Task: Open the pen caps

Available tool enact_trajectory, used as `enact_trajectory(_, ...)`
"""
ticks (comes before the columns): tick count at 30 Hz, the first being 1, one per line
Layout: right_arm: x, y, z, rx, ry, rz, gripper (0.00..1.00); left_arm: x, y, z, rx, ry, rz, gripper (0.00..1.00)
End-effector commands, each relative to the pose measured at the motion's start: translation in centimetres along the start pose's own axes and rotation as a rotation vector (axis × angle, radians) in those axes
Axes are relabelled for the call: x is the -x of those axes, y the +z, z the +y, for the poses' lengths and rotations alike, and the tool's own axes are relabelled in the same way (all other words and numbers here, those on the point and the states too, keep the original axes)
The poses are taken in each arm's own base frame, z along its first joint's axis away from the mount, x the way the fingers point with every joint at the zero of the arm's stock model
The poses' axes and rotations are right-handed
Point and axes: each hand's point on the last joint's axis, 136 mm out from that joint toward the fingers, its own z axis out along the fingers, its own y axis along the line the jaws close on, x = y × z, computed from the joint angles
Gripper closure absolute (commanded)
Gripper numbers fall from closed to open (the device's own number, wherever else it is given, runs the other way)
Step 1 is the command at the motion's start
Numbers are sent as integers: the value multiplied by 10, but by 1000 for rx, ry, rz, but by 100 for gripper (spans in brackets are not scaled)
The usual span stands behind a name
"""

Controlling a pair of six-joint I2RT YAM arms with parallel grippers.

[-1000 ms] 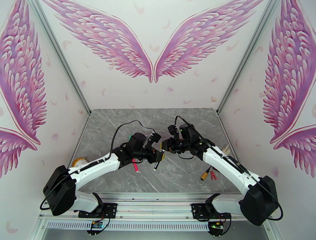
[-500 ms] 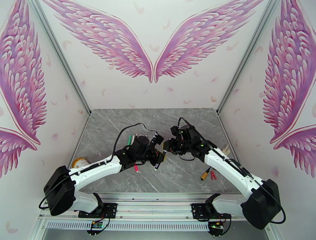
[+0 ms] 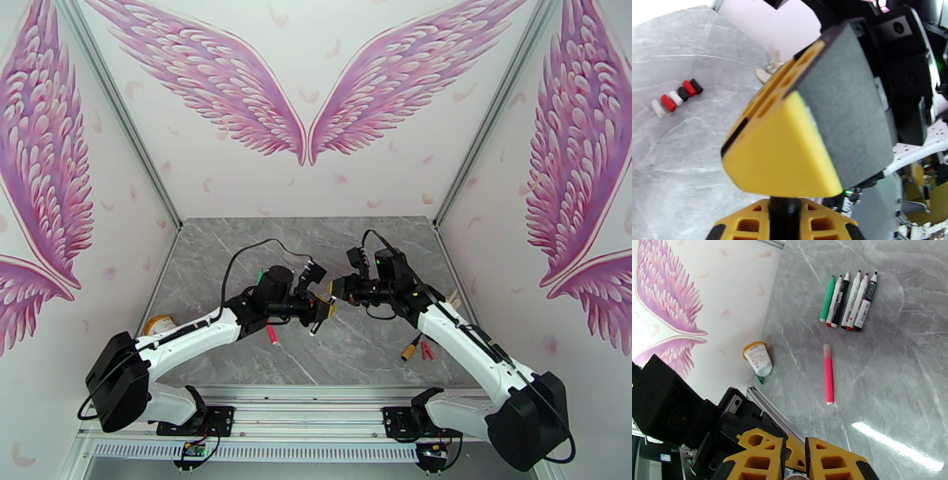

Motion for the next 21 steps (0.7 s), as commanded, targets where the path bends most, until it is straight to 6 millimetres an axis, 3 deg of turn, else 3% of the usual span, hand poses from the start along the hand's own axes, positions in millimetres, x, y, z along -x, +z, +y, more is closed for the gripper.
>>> enact_trajectory(1,53,-31,-23,-164,5,-255,98,-47,-4,18,211,54,181,98)
enact_trajectory(9,62,-39,-47,-227,67,-318,98,-43,-1,1,233,113,164,98)
enact_trajectory(16,70,-47,-56,-187,40,-319,98,-44,2,-31,-22,22,156,99)
enact_trajectory(21,66,-46,-90,-291,39,-216,97,-27,-12,-9,67,-21,66,100)
